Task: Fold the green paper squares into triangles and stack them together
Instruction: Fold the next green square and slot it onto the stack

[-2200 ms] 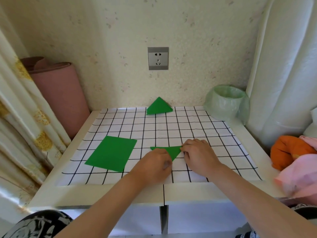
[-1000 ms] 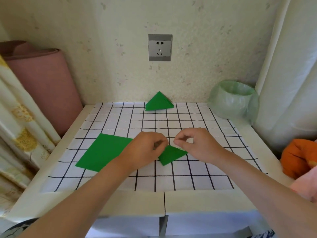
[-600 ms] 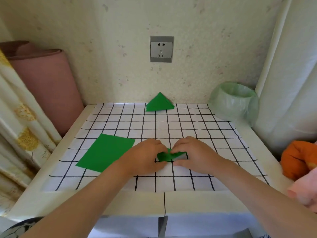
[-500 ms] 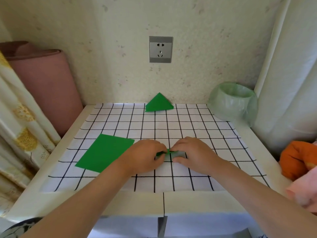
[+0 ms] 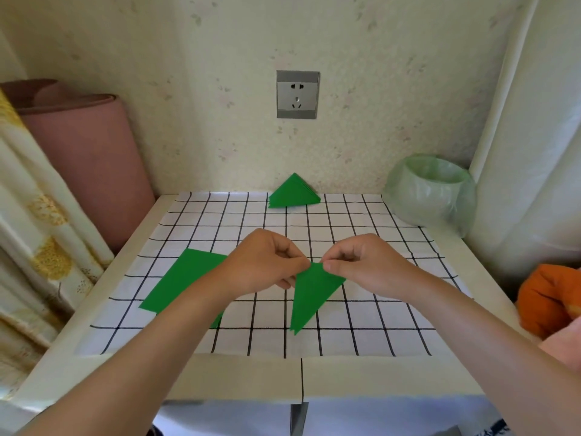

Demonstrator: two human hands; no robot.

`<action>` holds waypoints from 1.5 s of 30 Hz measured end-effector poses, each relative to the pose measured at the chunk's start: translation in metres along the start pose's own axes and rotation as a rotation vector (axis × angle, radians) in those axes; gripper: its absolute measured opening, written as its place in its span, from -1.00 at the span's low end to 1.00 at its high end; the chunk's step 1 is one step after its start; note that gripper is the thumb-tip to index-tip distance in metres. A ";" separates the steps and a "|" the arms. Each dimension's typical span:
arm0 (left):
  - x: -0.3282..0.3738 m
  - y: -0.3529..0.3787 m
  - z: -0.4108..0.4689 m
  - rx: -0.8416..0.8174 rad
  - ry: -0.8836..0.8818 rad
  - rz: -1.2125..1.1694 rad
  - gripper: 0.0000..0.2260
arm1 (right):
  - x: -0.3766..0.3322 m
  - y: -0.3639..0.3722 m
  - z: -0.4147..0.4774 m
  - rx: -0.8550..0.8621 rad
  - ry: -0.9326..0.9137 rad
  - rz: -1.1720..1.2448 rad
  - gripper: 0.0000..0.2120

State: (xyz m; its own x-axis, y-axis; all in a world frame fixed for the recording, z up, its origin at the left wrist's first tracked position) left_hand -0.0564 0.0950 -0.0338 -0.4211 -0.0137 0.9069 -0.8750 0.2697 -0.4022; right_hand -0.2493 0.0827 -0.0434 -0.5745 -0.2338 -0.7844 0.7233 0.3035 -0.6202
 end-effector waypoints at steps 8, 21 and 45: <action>-0.003 0.008 0.001 0.030 -0.024 0.060 -0.90 | -0.013 0.011 0.000 0.102 -0.039 -0.087 -0.87; -0.005 -0.015 0.004 0.060 -0.015 0.035 -0.88 | -0.005 -0.001 0.007 0.091 0.037 -0.072 -0.86; -0.007 -0.003 -0.001 0.034 0.133 0.293 -0.92 | -0.011 0.021 0.004 0.010 -0.039 -0.114 -0.86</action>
State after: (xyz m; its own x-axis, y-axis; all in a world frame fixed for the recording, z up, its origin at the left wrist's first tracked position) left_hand -0.0512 0.0951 -0.0386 -0.6235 0.1867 0.7592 -0.7292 0.2111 -0.6509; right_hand -0.2265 0.0878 -0.0474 -0.6384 -0.3019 -0.7080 0.6577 0.2637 -0.7056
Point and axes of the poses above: each hand's wrist, its own z-axis towards the middle knuckle, its own y-axis out of the palm, x = y × z, the point moved 3 cm from there along z, towards the middle knuckle, and after that the axes turned 2 degrees about -z, right-handed, at the moved point
